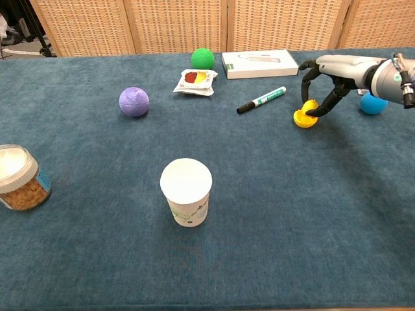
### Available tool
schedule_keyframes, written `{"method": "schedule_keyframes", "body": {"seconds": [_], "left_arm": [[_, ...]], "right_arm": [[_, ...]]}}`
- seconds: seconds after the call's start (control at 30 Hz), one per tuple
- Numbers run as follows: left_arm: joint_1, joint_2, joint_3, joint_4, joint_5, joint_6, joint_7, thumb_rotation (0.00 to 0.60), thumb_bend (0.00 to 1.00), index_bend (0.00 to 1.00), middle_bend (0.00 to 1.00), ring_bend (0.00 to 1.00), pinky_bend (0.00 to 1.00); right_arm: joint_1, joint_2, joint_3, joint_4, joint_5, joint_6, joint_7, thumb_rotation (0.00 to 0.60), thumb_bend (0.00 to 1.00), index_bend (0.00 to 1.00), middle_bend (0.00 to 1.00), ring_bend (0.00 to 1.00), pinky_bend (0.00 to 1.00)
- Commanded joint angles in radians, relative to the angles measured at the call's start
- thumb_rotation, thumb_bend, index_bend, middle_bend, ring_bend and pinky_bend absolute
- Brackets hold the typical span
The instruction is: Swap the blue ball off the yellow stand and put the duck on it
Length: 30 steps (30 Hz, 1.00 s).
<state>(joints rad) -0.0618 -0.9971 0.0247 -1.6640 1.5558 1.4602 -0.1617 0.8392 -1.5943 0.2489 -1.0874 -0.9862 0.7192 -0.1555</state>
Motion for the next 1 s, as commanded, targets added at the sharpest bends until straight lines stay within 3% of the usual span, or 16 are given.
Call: {"method": "schedule_keyframes", "body": {"seconds": [0.03,0.17,0.47,0.67,0.9,0.93,1.0], "left_arm": [[0.000,-0.001,0.000,-0.001,0.000,0.000,0.003,0.600,0.00,0.00,0.00,0.00,0.00],[0.000,-0.001,-0.001,0.000,-0.004,-0.001,0.001,0.600,0.00,0.00,0.00,0.00,0.00],[-0.001,0.000,-0.001,0.002,-0.002,-0.001,0.000,0.600,0.00,0.00,0.00,0.00,0.00],[0.000,0.000,-0.001,0.001,0.000,0.003,-0.002,0.600,0.00,0.00,0.00,0.00,0.00],[0.002,0.001,0.001,0.000,0.005,0.009,-0.006,0.600,0.00,0.00,0.00,0.00,0.00],[0.004,0.002,0.000,0.001,0.007,0.014,-0.008,0.600,0.00,0.00,0.00,0.00,0.00],[0.011,0.000,-0.003,0.006,0.008,0.031,-0.011,0.600,0.00,0.00,0.00,0.00,0.00]], "right_arm": [[0.003,-0.007,0.000,0.004,0.005,0.001,-0.005,0.600,0.41,0.53,0.00,0.00,0.00],[0.005,-0.016,0.001,0.013,0.012,0.004,-0.011,0.600,0.40,0.53,0.00,0.00,0.00],[0.008,-0.003,0.002,-0.012,0.035,-0.006,-0.023,0.600,0.34,0.30,0.00,0.00,0.00],[0.007,0.010,0.002,-0.039,0.044,0.008,-0.040,0.600,0.34,0.27,0.00,0.00,0.00],[-0.043,0.113,-0.007,-0.215,-0.025,0.110,-0.040,0.600,0.32,0.27,0.00,0.00,0.00],[-0.064,0.143,-0.013,-0.259,-0.051,0.149,-0.040,0.600,0.30,0.27,0.00,0.00,0.00],[-0.123,0.211,-0.032,-0.362,-0.118,0.249,-0.032,0.600,0.15,0.23,0.00,0.00,0.00]]}}
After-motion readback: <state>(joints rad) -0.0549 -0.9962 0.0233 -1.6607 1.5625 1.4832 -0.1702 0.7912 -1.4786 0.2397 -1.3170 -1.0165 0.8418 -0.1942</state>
